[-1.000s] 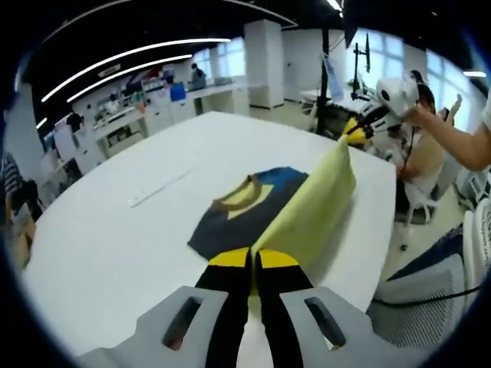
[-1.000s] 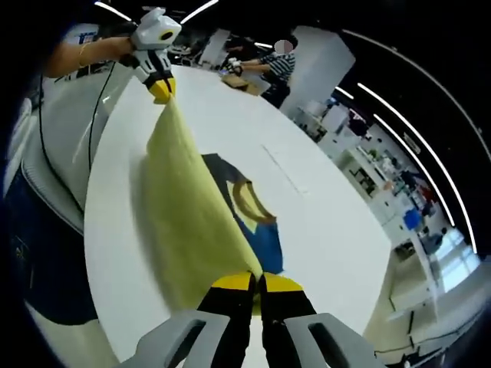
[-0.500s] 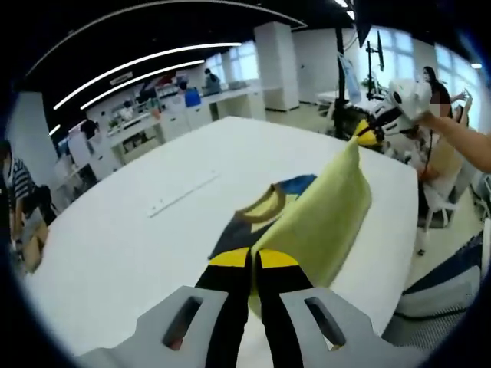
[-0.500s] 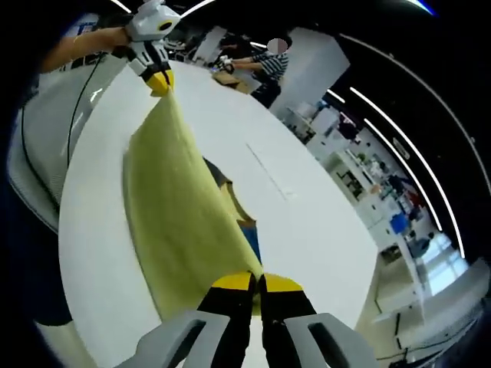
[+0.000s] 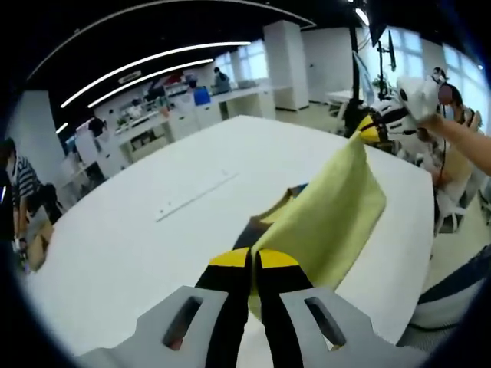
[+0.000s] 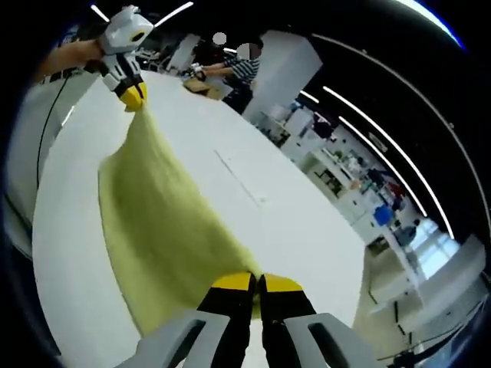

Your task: Fold the garment on the visible template until the final outline fits inside the template.

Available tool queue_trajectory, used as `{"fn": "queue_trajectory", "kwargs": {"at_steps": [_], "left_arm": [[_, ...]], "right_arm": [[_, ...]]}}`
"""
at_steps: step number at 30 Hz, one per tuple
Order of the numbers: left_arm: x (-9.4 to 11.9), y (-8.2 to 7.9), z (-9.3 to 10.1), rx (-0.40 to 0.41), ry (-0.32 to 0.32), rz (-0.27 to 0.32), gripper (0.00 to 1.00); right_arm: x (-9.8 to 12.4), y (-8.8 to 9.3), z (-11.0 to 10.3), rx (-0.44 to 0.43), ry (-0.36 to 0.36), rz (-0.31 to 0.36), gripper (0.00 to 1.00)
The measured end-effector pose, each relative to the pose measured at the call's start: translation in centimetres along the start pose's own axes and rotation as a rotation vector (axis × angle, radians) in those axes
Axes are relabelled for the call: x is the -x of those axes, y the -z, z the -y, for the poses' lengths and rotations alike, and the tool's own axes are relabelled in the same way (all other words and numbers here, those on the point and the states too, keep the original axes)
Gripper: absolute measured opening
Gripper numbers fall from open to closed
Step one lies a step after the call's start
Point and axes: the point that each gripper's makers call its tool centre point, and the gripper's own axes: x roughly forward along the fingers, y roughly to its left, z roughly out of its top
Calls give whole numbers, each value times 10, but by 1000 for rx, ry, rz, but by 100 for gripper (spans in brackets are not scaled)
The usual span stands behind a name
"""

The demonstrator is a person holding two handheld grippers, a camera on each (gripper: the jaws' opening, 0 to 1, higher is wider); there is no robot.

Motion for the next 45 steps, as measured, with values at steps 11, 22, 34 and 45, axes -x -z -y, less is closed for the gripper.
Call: {"fn": "queue_trajectory", "kwargs": {"at_steps": [11, 22, 34, 45], "left_arm": [[-23, 0, -13, 21, -24, 81, 0], [-65, 32, -25, 78, -34, 58, 0], [-101, 56, -37, 55, -37, -13, 1], [-122, 75, -46, 72, -33, -56, 1]], "right_arm": [[-28, 12, 3, -36, 22, -54, 0], [-64, 37, -5, -74, 17, -116, 0], [-96, 60, -11, -146, -26, -164, 0], [-117, 83, -14, -216, -74, -207, 0]]}}
